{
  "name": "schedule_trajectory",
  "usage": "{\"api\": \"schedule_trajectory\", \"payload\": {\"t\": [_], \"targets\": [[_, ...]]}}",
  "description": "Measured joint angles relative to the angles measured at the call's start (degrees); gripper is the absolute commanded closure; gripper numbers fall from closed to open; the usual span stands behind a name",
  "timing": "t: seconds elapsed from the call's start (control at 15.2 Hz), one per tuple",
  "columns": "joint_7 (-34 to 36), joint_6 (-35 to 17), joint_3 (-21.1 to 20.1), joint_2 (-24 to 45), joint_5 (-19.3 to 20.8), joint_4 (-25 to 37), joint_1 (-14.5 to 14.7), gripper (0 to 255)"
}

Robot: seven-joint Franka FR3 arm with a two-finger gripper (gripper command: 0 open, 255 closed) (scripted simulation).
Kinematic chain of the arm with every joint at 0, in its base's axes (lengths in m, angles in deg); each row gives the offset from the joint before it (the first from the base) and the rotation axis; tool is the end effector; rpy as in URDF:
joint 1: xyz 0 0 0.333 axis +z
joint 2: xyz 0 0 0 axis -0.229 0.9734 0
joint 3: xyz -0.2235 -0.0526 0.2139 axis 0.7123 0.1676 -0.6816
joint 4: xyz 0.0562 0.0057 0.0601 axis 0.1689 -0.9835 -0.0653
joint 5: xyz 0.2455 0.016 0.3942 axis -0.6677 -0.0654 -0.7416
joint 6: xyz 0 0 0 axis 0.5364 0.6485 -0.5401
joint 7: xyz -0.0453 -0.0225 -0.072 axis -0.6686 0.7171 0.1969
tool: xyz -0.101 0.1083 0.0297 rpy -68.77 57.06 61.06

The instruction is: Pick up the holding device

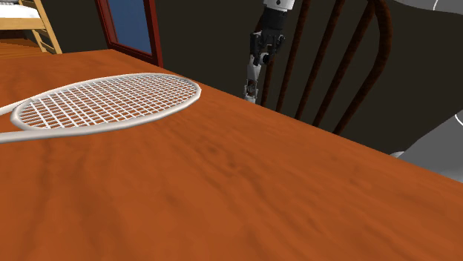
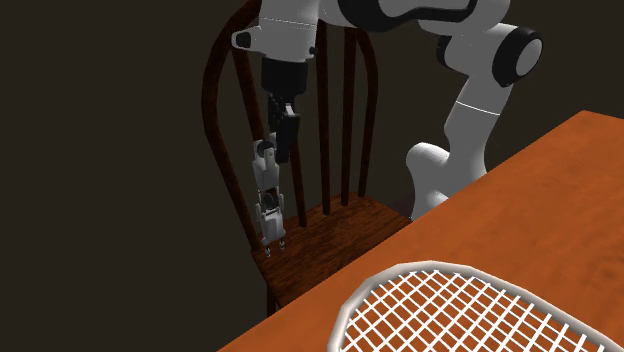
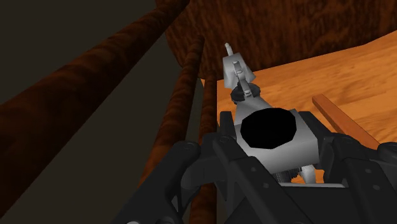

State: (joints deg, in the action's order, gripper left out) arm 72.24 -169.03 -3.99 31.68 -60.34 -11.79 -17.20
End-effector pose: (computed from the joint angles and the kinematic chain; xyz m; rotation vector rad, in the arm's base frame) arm 0.5526 -0.0476 0.6401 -3.0859 0.3448 -0.2258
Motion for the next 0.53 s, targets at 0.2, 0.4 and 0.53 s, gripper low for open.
{"api": "schedule_trajectory", "payload": {"t": [0.2,0.4,0.53], "targets": [[0.0,0.0,0.0,0.0,0.0,0.0,0.0,255],[0.1,0.9,0.0,0.5,-0.1,1.4,0.0,255],[0.1,2.6,0.0,0.9,-0.1,3.0,0.1,255]]}}
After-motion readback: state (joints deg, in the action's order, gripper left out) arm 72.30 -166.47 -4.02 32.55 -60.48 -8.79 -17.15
